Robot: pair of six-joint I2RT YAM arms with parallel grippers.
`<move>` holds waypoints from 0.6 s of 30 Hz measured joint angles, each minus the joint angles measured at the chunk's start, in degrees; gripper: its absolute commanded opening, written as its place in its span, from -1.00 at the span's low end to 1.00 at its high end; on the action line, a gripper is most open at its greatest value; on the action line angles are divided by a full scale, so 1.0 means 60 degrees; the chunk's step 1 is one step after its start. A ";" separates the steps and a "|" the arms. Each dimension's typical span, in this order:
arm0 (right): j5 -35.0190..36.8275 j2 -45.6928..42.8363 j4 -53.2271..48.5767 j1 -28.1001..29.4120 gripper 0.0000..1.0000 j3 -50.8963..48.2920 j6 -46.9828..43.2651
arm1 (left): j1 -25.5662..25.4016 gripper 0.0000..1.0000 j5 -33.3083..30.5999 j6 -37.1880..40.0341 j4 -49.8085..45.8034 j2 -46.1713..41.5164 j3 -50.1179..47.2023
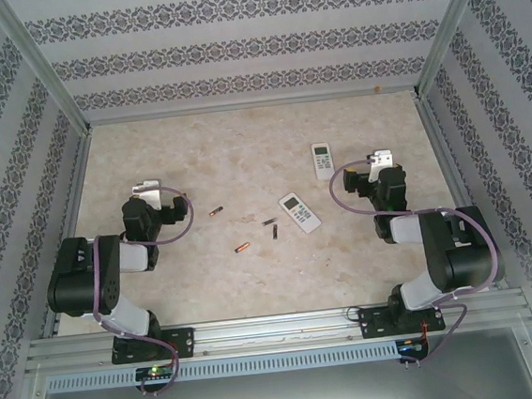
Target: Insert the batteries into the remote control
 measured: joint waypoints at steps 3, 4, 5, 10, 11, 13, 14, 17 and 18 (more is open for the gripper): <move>-0.0004 0.0000 0.0000 0.0000 0.95 0.0000 0.0000 | 0.0000 0.99 0.0000 0.0000 0.0000 -0.0004 0.0000; -0.0004 0.0000 0.0000 -0.0004 0.96 0.0000 0.0000 | 0.0000 0.99 0.0000 0.0000 0.0000 0.0000 0.0000; -0.0007 0.0000 0.0000 -0.0004 0.95 0.0000 0.0000 | 0.0000 0.99 0.0000 0.0000 0.0000 0.0000 0.0000; -0.0040 0.0000 0.0000 -0.0004 0.96 0.0000 0.0000 | 0.0000 0.99 -0.0076 -0.0007 0.0000 0.0000 0.0000; -0.0055 0.0000 0.0000 -0.0004 0.96 0.0000 0.0000 | 0.0000 0.99 -0.0175 -0.0022 0.0004 0.0000 0.0000; -0.0073 0.0000 0.0000 -0.0004 0.96 0.0000 0.0000 | 0.0000 0.99 -0.0448 -0.0073 0.0033 0.0000 -0.0007; -0.0073 0.0000 0.0000 -0.0004 0.95 0.0000 0.0004 | 0.0000 1.00 -0.0576 -0.0095 0.0040 -0.0004 -0.0007; -0.0076 -0.0004 0.0000 -0.0004 0.95 0.0000 0.0004 | 0.0000 1.00 -0.0820 -0.0153 0.0040 0.0000 -0.0007; -0.0127 -0.0004 -0.0004 -0.0004 0.95 0.0000 -0.0004 | 0.0000 1.00 -0.0867 -0.0178 0.0047 0.0000 -0.0011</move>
